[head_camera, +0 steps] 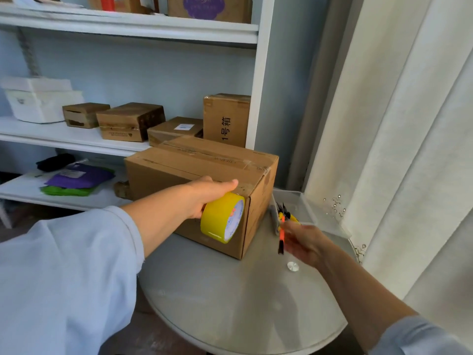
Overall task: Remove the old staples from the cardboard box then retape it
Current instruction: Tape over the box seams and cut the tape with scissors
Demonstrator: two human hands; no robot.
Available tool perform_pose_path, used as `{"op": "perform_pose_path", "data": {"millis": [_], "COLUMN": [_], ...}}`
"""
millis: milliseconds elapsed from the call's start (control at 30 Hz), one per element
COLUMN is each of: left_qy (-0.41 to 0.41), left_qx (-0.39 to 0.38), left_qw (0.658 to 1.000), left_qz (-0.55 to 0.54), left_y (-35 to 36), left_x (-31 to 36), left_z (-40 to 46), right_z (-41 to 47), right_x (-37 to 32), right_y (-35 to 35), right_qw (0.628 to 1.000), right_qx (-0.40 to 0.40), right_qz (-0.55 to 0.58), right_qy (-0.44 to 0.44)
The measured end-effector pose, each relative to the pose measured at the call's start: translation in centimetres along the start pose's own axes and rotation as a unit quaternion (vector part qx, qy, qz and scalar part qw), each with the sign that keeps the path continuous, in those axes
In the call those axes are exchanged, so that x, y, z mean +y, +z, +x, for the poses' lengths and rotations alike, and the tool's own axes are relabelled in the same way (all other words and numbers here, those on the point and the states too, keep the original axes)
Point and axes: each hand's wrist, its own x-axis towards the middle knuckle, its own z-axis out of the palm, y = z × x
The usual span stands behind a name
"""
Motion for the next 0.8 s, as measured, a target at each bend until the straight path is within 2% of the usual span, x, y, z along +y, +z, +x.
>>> {"op": "perform_pose_path", "data": {"millis": [33,100,133,200,267,367,667,800], "left_qy": [-0.005,-0.01,-0.01,-0.01,-0.009,-0.007,-0.04,-0.068], "left_qx": [-0.005,-0.024,-0.034,-0.051,-0.059,-0.076,-0.078,-0.104], "left_qw": [1.0,1.0,0.999,0.999,0.998,0.997,0.995,0.989], "left_qz": [0.002,0.013,0.016,0.015,0.015,0.02,0.048,0.08], "left_y": [-0.1,-0.2,-0.3,-0.3,-0.4,-0.6,-1.4,-0.9], "left_x": [0.0,-0.2,-0.1,0.0,0.1,0.5,1.7,1.2], "left_z": [-0.1,-0.4,-0.6,-1.1,-1.5,-2.0,-1.6,-1.5], "right_z": [-0.5,-1.4,-2.0,-3.1,-3.2,-2.6,-1.9,-1.8], "right_x": [-1.3,-3.7,-4.8,-6.4,-6.9,-6.9,-7.0,-7.2], "right_y": [0.7,2.4,3.3,5.2,6.6,7.3,7.5,7.5], "right_qw": [0.999,0.983,0.963,0.921,0.884,0.842,0.836,0.816], "right_qx": [-0.002,0.025,0.025,-0.032,-0.084,-0.089,-0.081,-0.073], "right_qz": [0.021,-0.052,-0.096,-0.185,-0.295,-0.413,-0.449,-0.486], "right_qy": [-0.04,-0.177,-0.251,-0.342,-0.352,-0.335,-0.306,-0.303]}}
